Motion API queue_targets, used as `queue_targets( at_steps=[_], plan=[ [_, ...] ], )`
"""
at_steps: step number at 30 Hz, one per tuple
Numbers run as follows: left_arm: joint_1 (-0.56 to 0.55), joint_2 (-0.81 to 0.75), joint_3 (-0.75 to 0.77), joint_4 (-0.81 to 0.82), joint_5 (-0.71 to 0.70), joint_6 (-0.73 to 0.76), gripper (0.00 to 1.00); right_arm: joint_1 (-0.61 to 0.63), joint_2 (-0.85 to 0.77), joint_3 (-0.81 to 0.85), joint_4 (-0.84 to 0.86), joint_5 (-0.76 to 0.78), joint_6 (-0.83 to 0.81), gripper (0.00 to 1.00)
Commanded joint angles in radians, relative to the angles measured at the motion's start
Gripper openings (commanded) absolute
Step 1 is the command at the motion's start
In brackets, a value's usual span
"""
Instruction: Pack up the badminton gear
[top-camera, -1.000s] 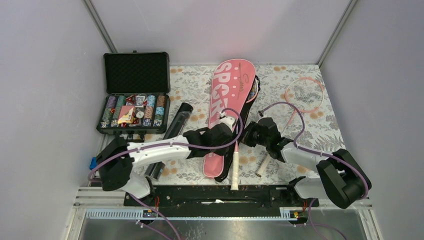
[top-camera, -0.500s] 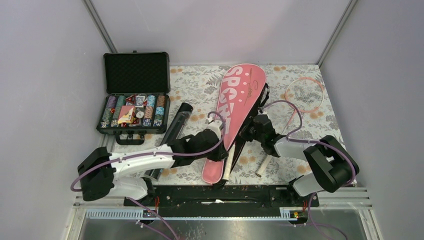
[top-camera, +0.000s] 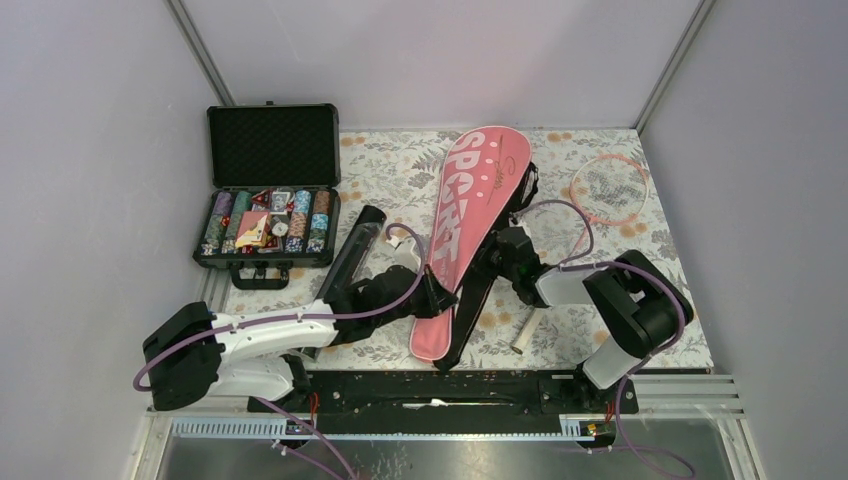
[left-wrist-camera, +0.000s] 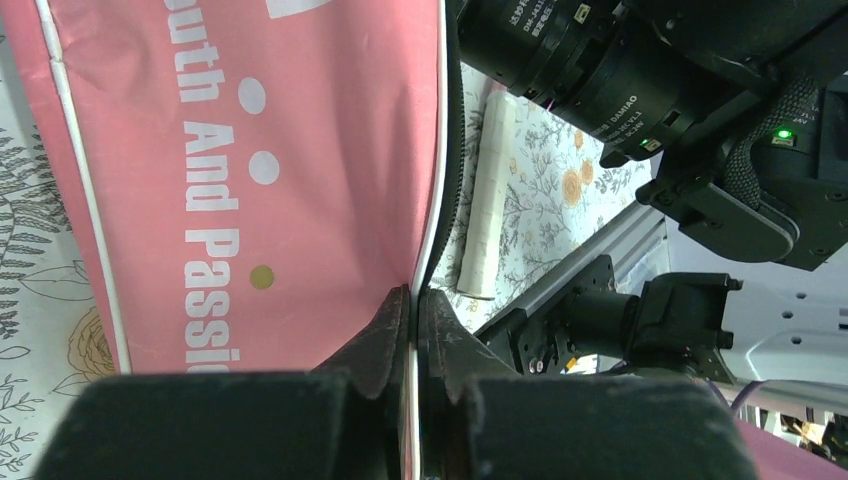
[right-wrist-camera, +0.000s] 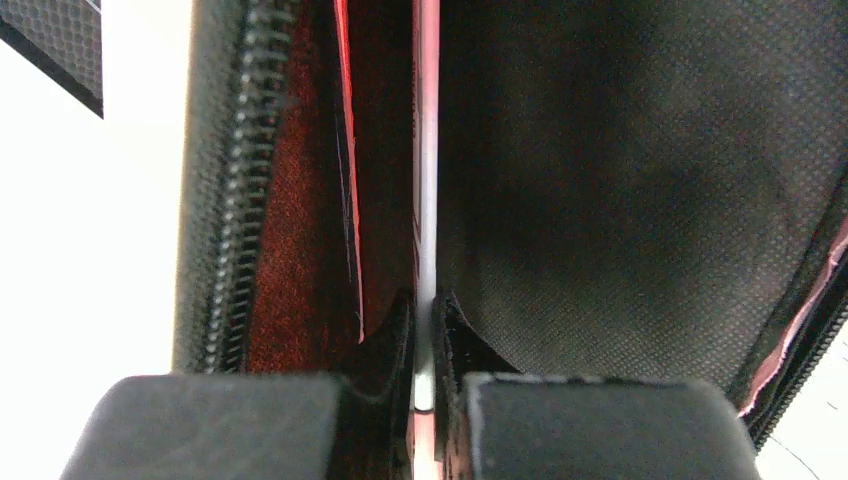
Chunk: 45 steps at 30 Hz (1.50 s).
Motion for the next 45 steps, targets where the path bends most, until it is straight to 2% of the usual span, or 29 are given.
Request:
queue_targets(
  at_steps=[1, 4, 8, 11, 13, 15, 18, 21, 26, 27, 28, 29, 35, 39, 40, 45],
  plan=[
    [-0.022, -0.011, -0.003, 0.089, 0.039, -0.072, 0.00, -0.018, 0.026, 0.100, 0.107, 0.063, -0.005, 0.04],
    [-0.022, 0.001, 0.005, 0.098, 0.018, -0.084, 0.00, -0.001, 0.018, 0.128, 0.007, -0.007, -0.014, 0.21],
    [-0.022, 0.028, 0.060, -0.011, -0.060, -0.028, 0.02, 0.013, -0.078, 0.097, -0.141, 0.002, 0.018, 0.43],
    [-0.022, 0.068, 0.126, -0.153, -0.134, 0.031, 0.12, 0.013, -0.186, 0.125, -0.422, 0.064, 0.015, 0.55],
    [-0.021, 0.089, 0.159, -0.195, -0.146, 0.067, 0.18, 0.014, -0.256, 0.167, -0.634, 0.133, 0.013, 0.58],
    [-0.022, 0.097, 0.173, -0.206, -0.147, 0.085, 0.25, 0.012, -0.330, 0.206, -0.801, 0.198, 0.013, 0.59],
    [-0.022, 0.095, 0.201, -0.227, -0.149, 0.128, 0.41, 0.002, -0.421, 0.235, -0.997, 0.297, 0.031, 0.59],
    [-0.022, 0.083, 0.255, -0.284, -0.164, 0.208, 0.53, -0.042, -0.474, 0.246, -1.132, 0.350, 0.038, 0.59],
    [-0.022, 0.052, 0.358, -0.451, -0.244, 0.390, 0.77, -0.175, -0.484, 0.233, -1.204, 0.349, -0.018, 0.55],
    [-0.022, 0.045, 0.373, -0.480, -0.257, 0.434, 0.82, -0.196, -0.481, 0.232, -1.204, 0.362, -0.038, 0.54],
    [-0.022, 0.036, 0.389, -0.515, -0.270, 0.470, 0.93, -0.218, -0.476, 0.231, -1.211, 0.372, -0.051, 0.53],
    [-0.022, 0.030, 0.402, -0.547, -0.284, 0.502, 0.98, -0.244, -0.468, 0.233, -1.219, 0.375, -0.060, 0.52],
    [-0.021, -0.037, 0.433, -0.707, -0.424, 0.642, 0.99, -0.387, -0.367, 0.242, -1.198, 0.358, -0.169, 0.49],
    [-0.013, -0.122, 0.415, -0.726, -0.433, 0.727, 0.99, -0.437, -0.261, 0.279, -1.168, 0.308, -0.211, 0.48],
    [0.000, -0.147, 0.400, -0.719, -0.409, 0.737, 0.99, -0.445, -0.238, 0.288, -1.152, 0.285, -0.214, 0.48],
    [0.160, -0.244, 0.305, -0.666, -0.110, 0.679, 0.99, -0.450, -0.145, 0.306, -1.128, 0.250, -0.177, 0.49]
  ],
)
